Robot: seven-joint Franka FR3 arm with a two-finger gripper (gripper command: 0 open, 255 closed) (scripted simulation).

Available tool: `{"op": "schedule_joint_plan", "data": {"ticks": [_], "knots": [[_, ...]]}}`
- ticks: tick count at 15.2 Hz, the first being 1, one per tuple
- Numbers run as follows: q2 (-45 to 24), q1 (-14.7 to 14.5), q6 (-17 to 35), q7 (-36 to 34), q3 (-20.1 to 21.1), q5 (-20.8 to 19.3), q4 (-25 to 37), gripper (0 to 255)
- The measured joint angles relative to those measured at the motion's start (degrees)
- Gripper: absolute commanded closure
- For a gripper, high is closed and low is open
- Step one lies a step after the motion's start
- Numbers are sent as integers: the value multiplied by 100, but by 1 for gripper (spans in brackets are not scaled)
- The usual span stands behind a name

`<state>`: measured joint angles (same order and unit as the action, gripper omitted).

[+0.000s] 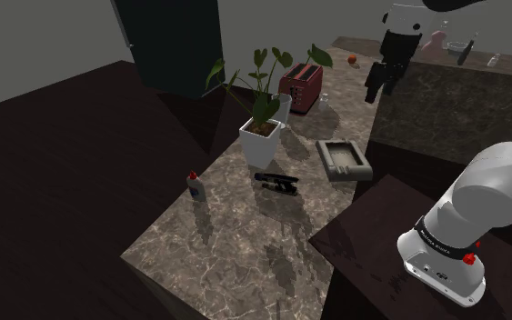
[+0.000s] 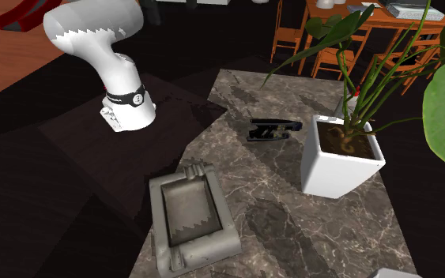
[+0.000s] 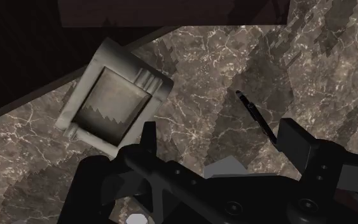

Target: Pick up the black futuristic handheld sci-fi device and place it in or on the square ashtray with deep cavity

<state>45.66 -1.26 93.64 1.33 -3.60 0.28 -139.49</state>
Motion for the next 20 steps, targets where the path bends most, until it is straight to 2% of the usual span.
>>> {"op": "schedule_joint_plan", "data": {"ticks": [2, 4, 10, 20], "knots": [[-55, -25, 86, 30, 9, 0, -24, 0], [-204, -122, 406, 90, 79, 22, -163, 0], [-830, -464, 1692, 310, 328, 80, -690, 0], [-2580, -943, 3793, 625, 763, 11, -811, 0]]}}
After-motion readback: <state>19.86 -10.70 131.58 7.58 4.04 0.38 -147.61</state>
